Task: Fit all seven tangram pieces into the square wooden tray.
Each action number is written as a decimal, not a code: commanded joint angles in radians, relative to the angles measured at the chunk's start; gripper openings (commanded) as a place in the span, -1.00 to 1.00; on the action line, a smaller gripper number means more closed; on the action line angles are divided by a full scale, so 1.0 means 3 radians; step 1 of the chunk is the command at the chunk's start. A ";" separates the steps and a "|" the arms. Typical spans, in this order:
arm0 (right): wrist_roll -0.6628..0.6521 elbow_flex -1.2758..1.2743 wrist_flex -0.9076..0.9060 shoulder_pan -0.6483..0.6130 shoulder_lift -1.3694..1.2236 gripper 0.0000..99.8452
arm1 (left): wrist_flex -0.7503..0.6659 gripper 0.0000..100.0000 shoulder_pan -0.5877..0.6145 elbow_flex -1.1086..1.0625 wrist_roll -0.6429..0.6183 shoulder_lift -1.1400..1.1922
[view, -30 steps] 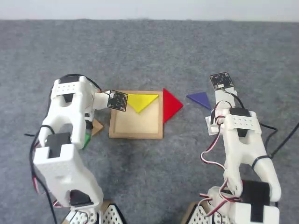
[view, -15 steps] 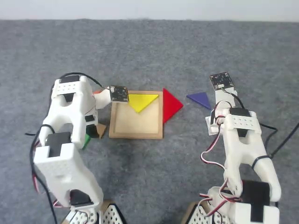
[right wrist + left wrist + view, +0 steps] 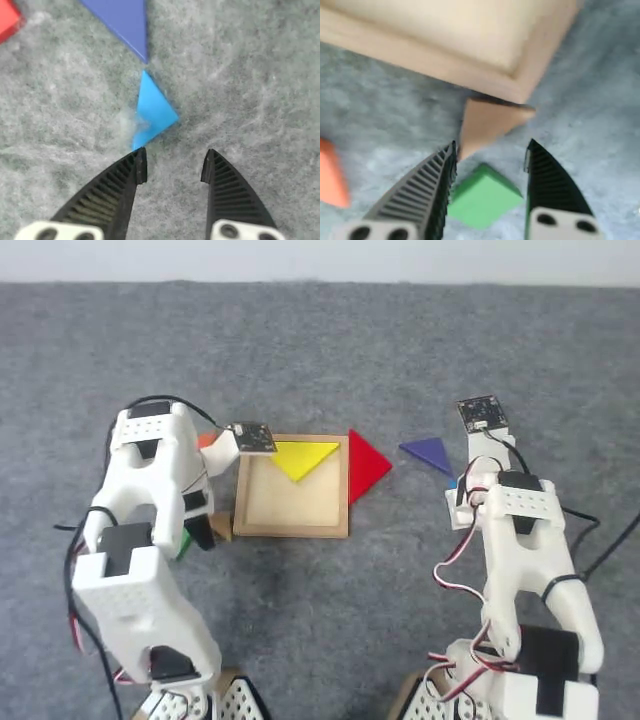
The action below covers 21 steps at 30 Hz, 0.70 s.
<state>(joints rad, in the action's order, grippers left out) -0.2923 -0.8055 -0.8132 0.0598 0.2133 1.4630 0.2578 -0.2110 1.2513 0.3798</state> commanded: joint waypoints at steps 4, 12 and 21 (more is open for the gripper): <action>0.0005 0.0041 -0.0043 0.0038 0.0069 -0.62 | 0.0210 -0.60 0.0128 0.0079 0.0302 -0.0056; 0.0005 0.0041 -0.0043 0.0038 0.0069 -0.62 | 0.0210 -0.60 0.0425 0.0028 0.0829 -0.0399; 0.0005 0.0041 -0.0043 0.0038 0.0069 -0.62 | -0.1079 -0.55 0.0010 -0.1082 0.1176 -0.1284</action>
<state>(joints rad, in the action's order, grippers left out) -0.2923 -0.8055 -0.8193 0.0598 0.2133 1.3986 0.3360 -0.3644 1.5597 0.1297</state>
